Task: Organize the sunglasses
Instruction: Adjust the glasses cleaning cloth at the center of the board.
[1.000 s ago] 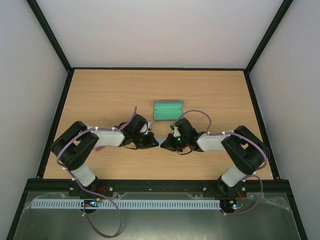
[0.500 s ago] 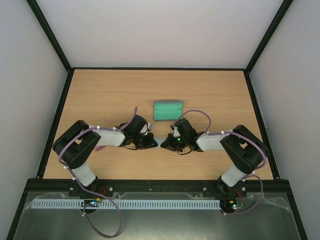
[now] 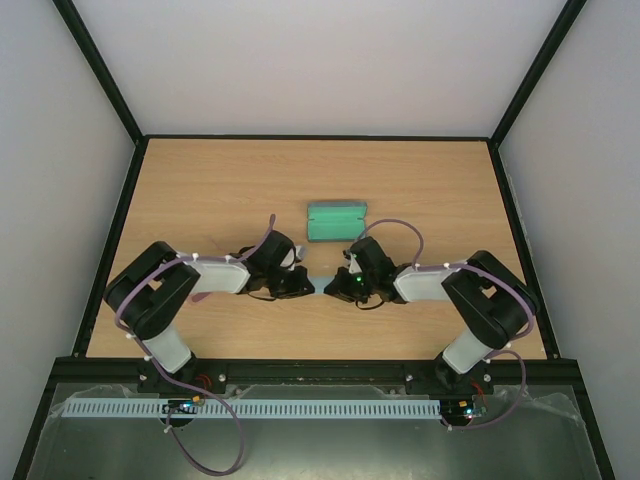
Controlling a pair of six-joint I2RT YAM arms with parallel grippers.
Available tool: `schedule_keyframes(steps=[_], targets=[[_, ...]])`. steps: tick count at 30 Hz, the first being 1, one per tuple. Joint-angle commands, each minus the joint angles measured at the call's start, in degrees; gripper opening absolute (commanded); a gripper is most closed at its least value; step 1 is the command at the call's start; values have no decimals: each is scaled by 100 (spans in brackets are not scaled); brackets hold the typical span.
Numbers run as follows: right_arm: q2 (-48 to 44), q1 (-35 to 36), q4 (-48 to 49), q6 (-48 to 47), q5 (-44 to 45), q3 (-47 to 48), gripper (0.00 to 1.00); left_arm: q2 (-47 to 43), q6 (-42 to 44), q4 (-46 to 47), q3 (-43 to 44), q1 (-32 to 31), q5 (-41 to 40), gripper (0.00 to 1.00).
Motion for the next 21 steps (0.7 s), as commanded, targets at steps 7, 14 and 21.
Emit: schedule_keyframes(steps=[7,14,21], targets=[[-620,-145,-776,-302,530,-256,1,-301,88,-370,-156,-11,-232,5],[-942,-236,-1023,-358,684,-486,1,-527,98,-520,-241,-4,-338,5],[-1163,-330,-1214,-408,817,-631,2,-777,107,-630,-389,65,-434,5]])
